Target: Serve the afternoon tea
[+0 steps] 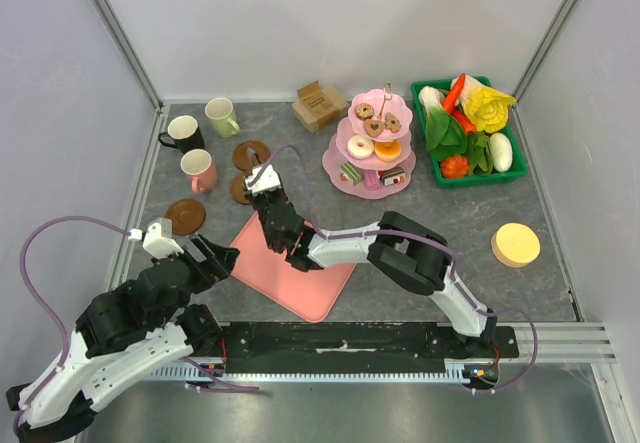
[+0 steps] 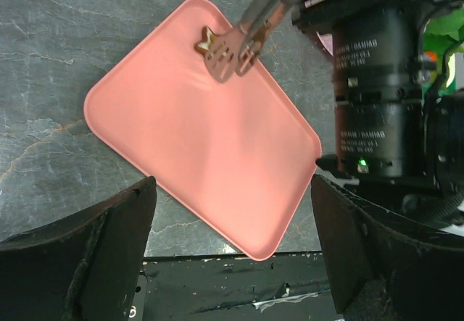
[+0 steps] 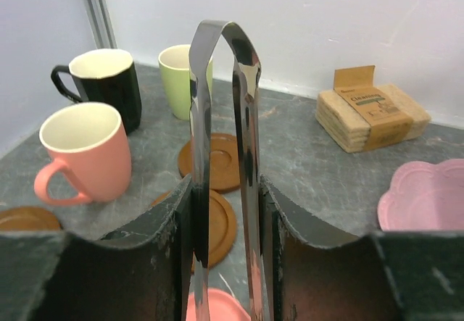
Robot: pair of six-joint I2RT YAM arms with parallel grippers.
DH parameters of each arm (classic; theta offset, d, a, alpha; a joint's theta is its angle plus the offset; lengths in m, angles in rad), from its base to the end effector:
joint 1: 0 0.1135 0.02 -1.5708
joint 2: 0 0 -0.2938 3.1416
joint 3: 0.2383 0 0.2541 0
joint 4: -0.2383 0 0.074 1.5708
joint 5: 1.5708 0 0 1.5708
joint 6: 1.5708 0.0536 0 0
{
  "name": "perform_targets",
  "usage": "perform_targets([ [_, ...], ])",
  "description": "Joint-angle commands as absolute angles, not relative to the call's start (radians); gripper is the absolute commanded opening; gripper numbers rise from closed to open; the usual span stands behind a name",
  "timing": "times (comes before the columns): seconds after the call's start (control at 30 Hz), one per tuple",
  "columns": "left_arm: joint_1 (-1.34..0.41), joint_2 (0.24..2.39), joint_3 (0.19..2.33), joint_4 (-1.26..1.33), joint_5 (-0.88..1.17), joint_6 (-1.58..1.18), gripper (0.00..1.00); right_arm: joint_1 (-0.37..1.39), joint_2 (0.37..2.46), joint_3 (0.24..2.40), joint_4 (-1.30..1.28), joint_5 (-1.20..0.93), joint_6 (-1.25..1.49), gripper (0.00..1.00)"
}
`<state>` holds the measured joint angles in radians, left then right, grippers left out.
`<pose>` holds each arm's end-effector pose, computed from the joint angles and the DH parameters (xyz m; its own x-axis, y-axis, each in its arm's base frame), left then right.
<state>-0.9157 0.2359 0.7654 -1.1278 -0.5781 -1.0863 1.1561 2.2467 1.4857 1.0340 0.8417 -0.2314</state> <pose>0.0326 0.0056 0.2917 -0.5041 -0.5603 -0.6572 -0.1224 0.7997 -0.5878 0.2500 0.4686 0.2454 0.1792 0.0279 -0.9834 -0.2869 0.9576 -0.0251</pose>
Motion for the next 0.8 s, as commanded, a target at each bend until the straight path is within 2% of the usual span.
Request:
perform_targets([
  [0.0, -0.914, 0.244, 0.785, -1.118, -0.615, -1.103, 0.93, 1.189, 2.119, 1.356, 1.074, 0.833, -0.261, 0.41],
  [0.23, -0.914, 0.244, 0.781, -1.117, -0.614, -1.108, 0.92, 1.233, 1.962, 1.163, 1.134, 0.848, -0.267, 0.4],
  [0.77, -0.914, 0.239, 0.781, -1.118, -0.617, -1.109, 0.93, 1.247, 1.778, 1.065, 1.157, 0.868, -0.242, 0.38],
])
